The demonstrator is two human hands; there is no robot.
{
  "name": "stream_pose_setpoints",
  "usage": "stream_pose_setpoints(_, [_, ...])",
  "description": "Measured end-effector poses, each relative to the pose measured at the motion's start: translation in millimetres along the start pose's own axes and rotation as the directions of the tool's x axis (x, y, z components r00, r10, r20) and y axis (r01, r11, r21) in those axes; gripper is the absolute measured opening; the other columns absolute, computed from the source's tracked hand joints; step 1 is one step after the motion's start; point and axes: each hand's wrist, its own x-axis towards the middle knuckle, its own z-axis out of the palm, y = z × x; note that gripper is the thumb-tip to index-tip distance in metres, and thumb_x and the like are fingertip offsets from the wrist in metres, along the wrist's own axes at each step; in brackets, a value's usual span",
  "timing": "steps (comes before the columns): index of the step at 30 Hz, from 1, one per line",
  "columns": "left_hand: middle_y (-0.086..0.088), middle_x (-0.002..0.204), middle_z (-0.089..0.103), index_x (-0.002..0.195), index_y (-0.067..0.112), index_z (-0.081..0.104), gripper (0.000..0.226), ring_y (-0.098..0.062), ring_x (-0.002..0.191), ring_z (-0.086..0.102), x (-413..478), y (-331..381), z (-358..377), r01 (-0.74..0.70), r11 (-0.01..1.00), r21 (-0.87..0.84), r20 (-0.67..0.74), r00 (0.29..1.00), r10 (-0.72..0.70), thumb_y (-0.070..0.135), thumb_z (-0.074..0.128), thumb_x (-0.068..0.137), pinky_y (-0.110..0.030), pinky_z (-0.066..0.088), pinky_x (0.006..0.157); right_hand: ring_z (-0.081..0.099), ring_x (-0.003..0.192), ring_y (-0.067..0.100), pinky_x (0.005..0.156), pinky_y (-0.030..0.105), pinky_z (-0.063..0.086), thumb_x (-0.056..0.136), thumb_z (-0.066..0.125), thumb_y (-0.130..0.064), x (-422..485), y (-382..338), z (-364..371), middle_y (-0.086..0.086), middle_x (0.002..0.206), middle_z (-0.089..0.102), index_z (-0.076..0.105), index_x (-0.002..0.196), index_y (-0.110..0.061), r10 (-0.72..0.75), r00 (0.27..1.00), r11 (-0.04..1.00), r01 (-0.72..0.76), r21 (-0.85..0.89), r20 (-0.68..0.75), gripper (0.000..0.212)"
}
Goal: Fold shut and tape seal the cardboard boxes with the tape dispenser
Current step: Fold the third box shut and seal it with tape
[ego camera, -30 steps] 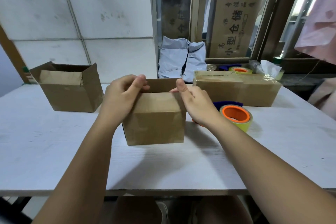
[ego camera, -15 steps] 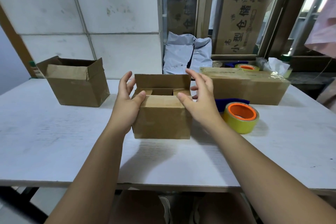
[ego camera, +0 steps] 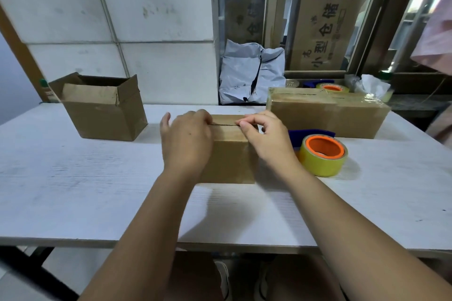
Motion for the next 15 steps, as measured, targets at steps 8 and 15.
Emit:
stream_pose_setpoints(8, [-0.004, 0.070, 0.068, 0.078, 0.017, 0.071, 0.039, -0.027, 0.064, 0.062, -17.7, 21.8, 26.7, -0.175, 0.981, 0.088, -0.054, 0.982, 0.180, 0.035, 0.038, 0.086, -0.032, 0.045, 0.064, 0.056, 0.092, 0.005, 0.076, 0.018, 0.040, 0.090, 0.061, -0.025, -8.7, -4.0, -13.3, -0.010, 0.098, 0.066, 0.073, 0.094, -0.020, 0.014, 1.000, 0.998, -0.012, -0.068, 0.027, 0.014])
stream_pose_setpoints(15, [0.000, 0.070, 0.065, 0.078, 0.018, 0.067, 0.043, -0.023, 0.064, 0.056, -18.7, 27.2, 26.0, -0.141, 0.989, 0.050, -0.058, 0.988, 0.144, 0.036, 0.029, 0.086, -0.033, 0.041, 0.070, 0.058, 0.081, 0.014, 0.076, 0.026, 0.042, 0.096, 0.046, -0.011, 2.5, 17.0, -90.8, -0.005, 0.116, 0.066, 0.067, 0.113, -0.027, 0.103, 0.978, 0.899, -0.170, -0.405, -0.183, 0.031])
